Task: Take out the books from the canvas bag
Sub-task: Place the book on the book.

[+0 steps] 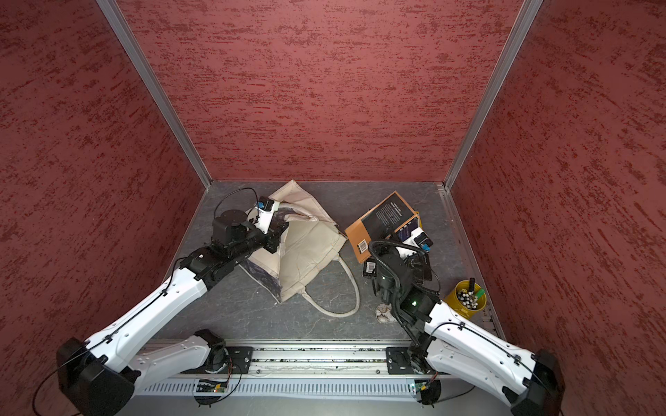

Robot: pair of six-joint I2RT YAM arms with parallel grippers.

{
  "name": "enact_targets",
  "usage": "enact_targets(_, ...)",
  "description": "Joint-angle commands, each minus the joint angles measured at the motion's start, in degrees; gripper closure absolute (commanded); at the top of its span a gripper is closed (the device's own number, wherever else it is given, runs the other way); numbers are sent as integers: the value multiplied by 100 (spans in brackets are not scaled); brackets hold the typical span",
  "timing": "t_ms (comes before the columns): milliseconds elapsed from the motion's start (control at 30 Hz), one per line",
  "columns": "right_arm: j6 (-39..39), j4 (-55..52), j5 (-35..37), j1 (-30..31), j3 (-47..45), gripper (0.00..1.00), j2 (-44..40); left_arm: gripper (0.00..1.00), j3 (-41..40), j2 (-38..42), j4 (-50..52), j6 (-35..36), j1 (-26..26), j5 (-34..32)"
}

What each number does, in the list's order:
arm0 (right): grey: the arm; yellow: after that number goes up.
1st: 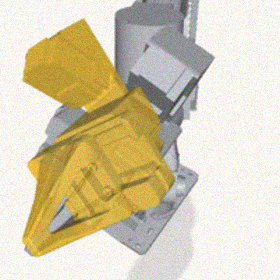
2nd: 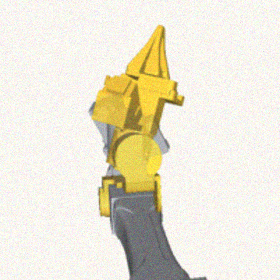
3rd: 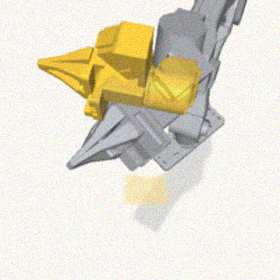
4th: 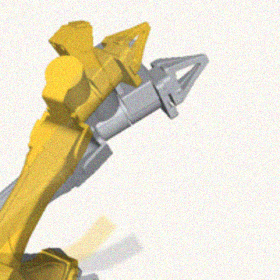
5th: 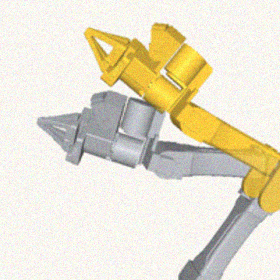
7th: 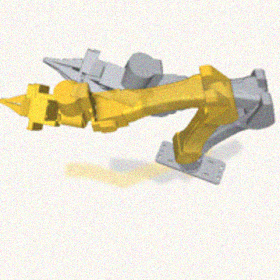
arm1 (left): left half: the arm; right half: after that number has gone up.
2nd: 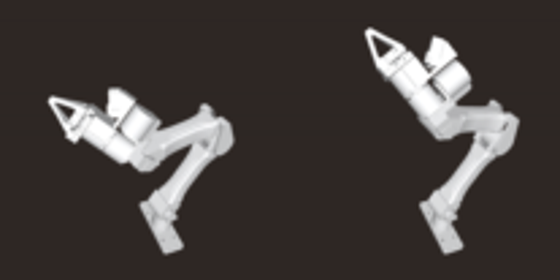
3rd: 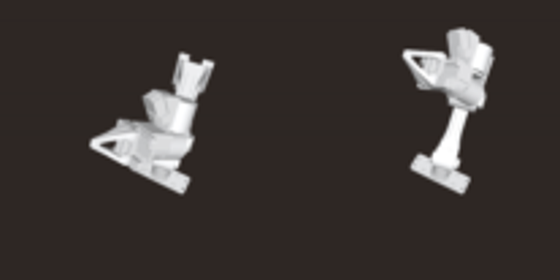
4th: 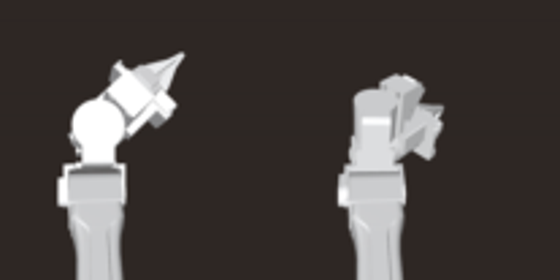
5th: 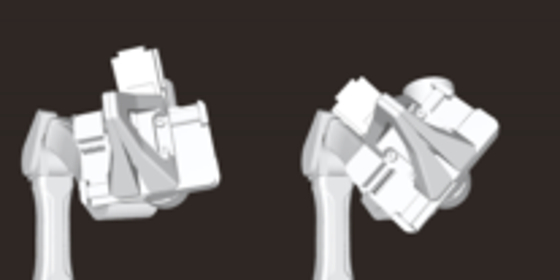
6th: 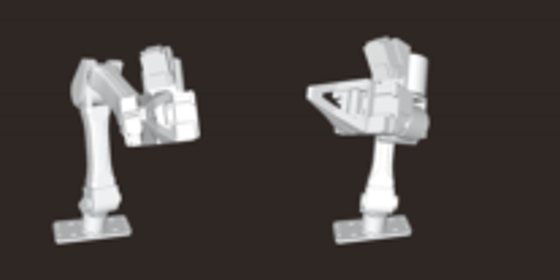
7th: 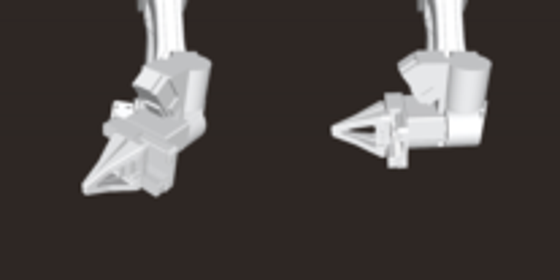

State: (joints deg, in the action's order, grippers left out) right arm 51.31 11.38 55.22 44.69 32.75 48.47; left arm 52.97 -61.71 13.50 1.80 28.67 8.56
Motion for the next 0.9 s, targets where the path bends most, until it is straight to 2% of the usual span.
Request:
enact_targets(0,384,1139,-1037,-659,-198,100,187,100,106,124,-76,6,-10,31)
enact_targets(133,456,2065,-1559,-1213,-257,100,793,100,104,140,-88,12,-10,47)
enact_targets(333,1354,3270,-2457,-2311,-414,100,1779,100,82,166,-119,7,-11,76)
enact_targets(433,1624,3776,-2366,-2580,-451,100,2286,100,91,160,-119,-4,-18,102)
enact_targets(567,2109,3778,-2269,-2841,-354,100,2929,100,93,145,-119,-9,-10,122)
enact_targets(767,2727,3896,-1911,-2966,-430,100,3720,100,99,142,-119,-19,-11,159)
enact_targets(867,3010,4295,-1987,-3042,-604,100,4025,100,108,138,-119,-14,-18,177)
